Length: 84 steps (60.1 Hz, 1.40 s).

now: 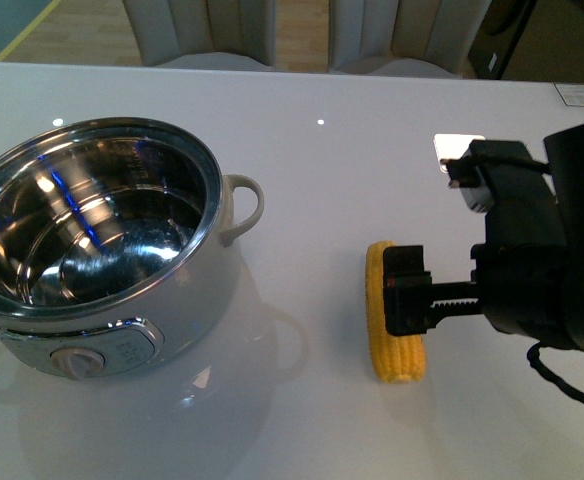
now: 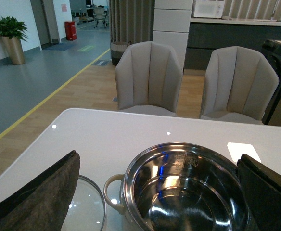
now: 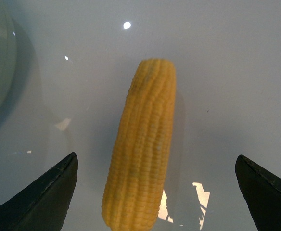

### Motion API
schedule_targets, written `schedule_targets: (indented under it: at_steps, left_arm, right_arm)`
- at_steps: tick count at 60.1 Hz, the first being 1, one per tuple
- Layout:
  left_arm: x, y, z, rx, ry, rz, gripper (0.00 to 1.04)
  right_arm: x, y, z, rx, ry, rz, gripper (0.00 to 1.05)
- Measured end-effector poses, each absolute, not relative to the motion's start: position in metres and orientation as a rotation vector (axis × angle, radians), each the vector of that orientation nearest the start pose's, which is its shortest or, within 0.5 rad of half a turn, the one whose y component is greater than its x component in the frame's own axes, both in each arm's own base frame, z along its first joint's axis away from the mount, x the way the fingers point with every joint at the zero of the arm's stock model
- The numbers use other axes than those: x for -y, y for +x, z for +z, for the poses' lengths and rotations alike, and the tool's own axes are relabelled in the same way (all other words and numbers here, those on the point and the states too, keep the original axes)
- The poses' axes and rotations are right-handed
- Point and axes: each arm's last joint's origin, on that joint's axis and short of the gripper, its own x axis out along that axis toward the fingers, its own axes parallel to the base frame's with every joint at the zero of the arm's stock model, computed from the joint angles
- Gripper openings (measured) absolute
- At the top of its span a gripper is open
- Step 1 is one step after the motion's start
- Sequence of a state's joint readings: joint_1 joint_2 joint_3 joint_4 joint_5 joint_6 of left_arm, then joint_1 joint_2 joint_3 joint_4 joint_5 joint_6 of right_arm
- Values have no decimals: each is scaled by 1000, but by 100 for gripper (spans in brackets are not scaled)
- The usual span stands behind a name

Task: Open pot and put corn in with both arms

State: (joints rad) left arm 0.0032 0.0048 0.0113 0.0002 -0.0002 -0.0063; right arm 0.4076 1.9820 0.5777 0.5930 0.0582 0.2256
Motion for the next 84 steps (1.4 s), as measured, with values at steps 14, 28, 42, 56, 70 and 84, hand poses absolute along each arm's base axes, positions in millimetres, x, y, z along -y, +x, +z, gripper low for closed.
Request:
schedule_targets:
  at_steps: [14, 28, 42, 56, 70, 84]
  left_arm:
    - [0, 97, 167, 6, -6, 3, 98]
    - [0, 97, 167, 6, -6, 3, 98]
    - [0, 97, 167, 7, -6, 3, 98]
    - [0, 97, 167, 7, -6, 3, 98]
    - [0, 97, 167, 7, -6, 3, 98]
    - [0, 97, 167, 6, -6, 3, 98]
  right_arm:
    - [-119, 274, 18, -868, -8, 239, 96]
    - [-127, 283, -3, -893, -38, 258, 96]
    - [-132, 286, -17, -905, -85, 258, 96]
    - [-141, 280, -29, -896, -208, 280, 96]
    - [-148, 277, -33, -892, -245, 306, 67]
    - [-149, 277, -32, -887, -249, 308, 36]
